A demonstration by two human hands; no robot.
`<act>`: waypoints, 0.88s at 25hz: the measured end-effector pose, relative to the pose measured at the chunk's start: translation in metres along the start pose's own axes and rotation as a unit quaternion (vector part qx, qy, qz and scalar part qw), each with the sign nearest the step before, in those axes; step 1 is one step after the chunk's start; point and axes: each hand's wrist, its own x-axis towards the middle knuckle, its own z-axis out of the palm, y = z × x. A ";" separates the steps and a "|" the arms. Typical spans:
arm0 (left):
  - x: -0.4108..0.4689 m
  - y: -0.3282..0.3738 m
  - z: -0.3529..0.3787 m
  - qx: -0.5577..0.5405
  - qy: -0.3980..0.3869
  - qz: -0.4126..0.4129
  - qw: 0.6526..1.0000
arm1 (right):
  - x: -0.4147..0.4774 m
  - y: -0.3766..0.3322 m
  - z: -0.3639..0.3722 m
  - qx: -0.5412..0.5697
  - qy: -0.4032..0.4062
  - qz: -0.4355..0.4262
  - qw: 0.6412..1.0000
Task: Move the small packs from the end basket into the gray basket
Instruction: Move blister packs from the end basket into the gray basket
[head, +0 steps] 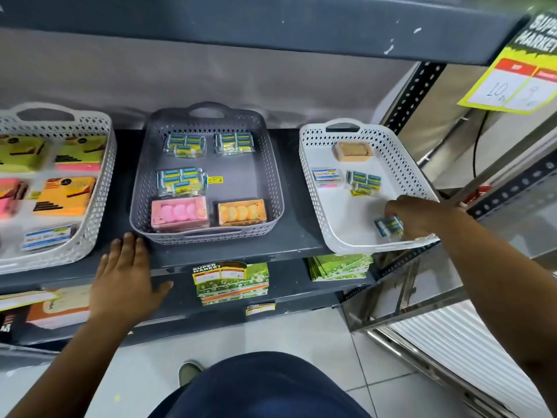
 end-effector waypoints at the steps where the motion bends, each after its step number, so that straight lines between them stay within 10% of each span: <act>1: 0.000 0.000 0.000 -0.001 0.002 -0.002 1.000 | -0.001 0.000 -0.002 -0.004 0.000 -0.002 1.000; 12: -0.003 0.002 -0.002 -0.007 0.003 -0.004 1.000 | -0.006 -0.118 -0.145 0.196 0.269 -0.166 0.928; 22: 0.006 -0.002 -0.010 -0.028 -0.021 -0.018 0.999 | 0.055 -0.258 -0.173 0.122 0.183 -0.180 0.959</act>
